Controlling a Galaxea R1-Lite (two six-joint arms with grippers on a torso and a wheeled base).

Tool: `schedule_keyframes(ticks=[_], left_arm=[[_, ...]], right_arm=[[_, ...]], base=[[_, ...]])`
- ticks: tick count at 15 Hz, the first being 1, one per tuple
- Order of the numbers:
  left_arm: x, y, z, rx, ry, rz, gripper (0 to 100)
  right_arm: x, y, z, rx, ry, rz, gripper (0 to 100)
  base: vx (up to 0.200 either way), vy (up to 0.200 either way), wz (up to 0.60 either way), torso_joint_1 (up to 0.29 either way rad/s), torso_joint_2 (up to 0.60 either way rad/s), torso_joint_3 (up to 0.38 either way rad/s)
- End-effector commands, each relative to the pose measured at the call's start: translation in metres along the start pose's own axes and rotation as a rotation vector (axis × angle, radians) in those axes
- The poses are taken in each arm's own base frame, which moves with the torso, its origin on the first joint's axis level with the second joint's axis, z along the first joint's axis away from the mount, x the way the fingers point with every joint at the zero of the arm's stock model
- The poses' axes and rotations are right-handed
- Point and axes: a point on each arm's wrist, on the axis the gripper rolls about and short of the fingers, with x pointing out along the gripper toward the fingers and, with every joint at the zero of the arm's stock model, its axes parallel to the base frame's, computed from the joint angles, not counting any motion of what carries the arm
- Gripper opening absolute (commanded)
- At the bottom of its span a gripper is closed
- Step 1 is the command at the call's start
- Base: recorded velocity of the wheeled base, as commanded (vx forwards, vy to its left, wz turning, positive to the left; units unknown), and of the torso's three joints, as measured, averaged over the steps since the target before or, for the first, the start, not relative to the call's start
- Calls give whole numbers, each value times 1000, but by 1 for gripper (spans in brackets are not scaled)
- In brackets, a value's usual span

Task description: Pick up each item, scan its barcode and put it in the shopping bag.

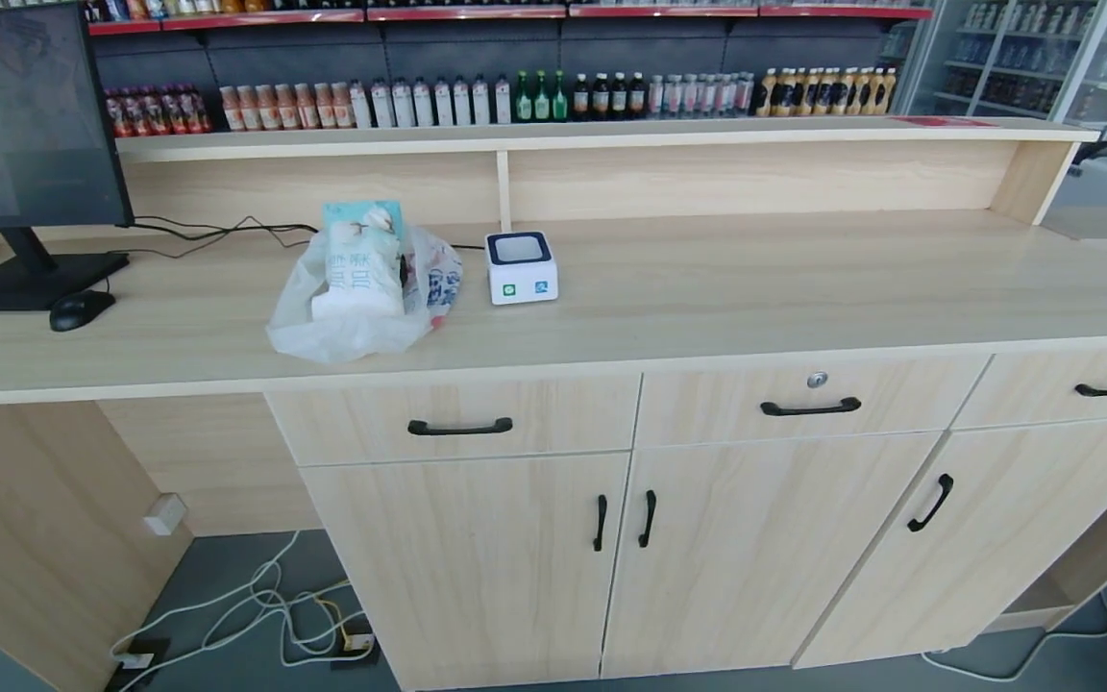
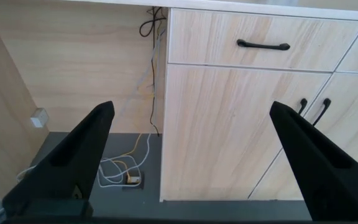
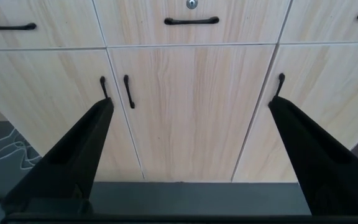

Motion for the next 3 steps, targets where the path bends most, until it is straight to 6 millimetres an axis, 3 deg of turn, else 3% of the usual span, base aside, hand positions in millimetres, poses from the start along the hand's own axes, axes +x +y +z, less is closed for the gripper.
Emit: schedule_keyframes(ticks=[1, 3], left_arm=[[0, 0, 0, 0, -1, 0, 100], [0, 0, 0, 0, -1, 0, 100]], right_arm=[[0, 0, 0, 0, 1, 1, 100], [0, 0, 0, -3, 1, 1, 100]], base=[[0, 0, 0, 0, 0, 0], [0, 0, 0, 0, 0, 0]])
